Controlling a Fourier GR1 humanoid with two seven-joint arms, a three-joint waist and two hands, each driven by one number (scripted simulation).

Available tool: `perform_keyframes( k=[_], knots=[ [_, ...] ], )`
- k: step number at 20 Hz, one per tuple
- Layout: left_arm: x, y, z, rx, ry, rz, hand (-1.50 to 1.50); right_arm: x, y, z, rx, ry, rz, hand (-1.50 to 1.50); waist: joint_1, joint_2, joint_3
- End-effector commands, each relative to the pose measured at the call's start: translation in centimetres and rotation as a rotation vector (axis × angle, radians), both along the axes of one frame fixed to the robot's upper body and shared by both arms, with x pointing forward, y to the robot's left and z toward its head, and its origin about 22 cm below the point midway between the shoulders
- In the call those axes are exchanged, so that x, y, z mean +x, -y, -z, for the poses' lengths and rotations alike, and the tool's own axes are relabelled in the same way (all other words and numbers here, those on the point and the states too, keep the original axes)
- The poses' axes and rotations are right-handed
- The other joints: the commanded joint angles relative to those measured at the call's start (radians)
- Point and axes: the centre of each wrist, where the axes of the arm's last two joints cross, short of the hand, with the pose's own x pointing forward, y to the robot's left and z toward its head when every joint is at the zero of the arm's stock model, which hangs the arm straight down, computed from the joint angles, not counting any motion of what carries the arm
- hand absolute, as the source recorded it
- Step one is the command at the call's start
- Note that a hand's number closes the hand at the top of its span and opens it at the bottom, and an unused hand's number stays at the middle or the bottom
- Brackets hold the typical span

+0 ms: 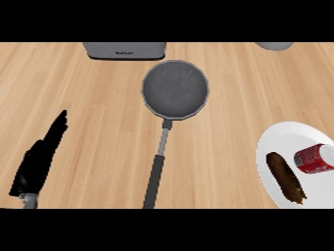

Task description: Pick the can from the plate and place it in the pan

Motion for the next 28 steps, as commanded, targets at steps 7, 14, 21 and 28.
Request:
perform_keyframes(
  k=[7, 14, 21, 28],
  knots=[
    [-0.6, 1.1, 0.8, -0.002, -0.001, -0.008, 0.0, 4.4, -5.8, -2.1, -0.135, -0.205, -0.096, -1.5, -0.004, -0.001, -0.001],
    [-1.6, -1.0, -0.1, 0.002, 0.007, -0.022, 0.0, 3.7, -8.5, -0.7, -0.28, -0.326, -0.186, -1.5, -0.018, -0.006, -0.001],
    [-1.3, 0.0, 0.0, 0.002, -0.014, -0.005, 0.0, 5.9, -11.4, 1.2, -0.374, -0.393, -0.182, -1.5, -0.012, -0.003, 0.0],
    [0.3, 0.9, 1.5, -0.012, -0.015, -0.01, 0.0, 5.5, -12.5, 2.3, -0.391, -0.441, -0.212, -1.5, -0.016, -0.001, 0.0]
  ],
)
